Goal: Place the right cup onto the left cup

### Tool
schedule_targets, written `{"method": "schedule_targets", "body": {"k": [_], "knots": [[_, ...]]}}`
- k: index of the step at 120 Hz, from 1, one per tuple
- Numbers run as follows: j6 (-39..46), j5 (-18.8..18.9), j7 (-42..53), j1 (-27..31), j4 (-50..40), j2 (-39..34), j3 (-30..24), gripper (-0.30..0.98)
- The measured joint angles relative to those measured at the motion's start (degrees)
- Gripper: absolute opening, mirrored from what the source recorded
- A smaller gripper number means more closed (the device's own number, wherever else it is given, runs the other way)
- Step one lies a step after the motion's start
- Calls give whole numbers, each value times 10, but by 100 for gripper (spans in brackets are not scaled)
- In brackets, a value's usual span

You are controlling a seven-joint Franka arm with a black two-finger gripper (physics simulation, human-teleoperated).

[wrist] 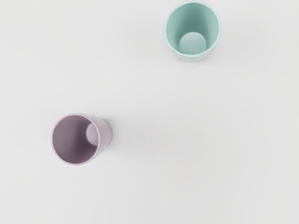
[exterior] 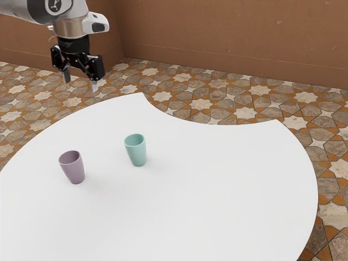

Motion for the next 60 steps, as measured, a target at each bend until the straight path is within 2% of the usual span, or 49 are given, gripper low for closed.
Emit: {"method": "schedule_targets", "body": {"k": [20, 60], "knots": [[20, -1, 4, 3, 1, 15, -5, 69], [107, -4, 9, -15, -7, 116, -14, 69]]}}
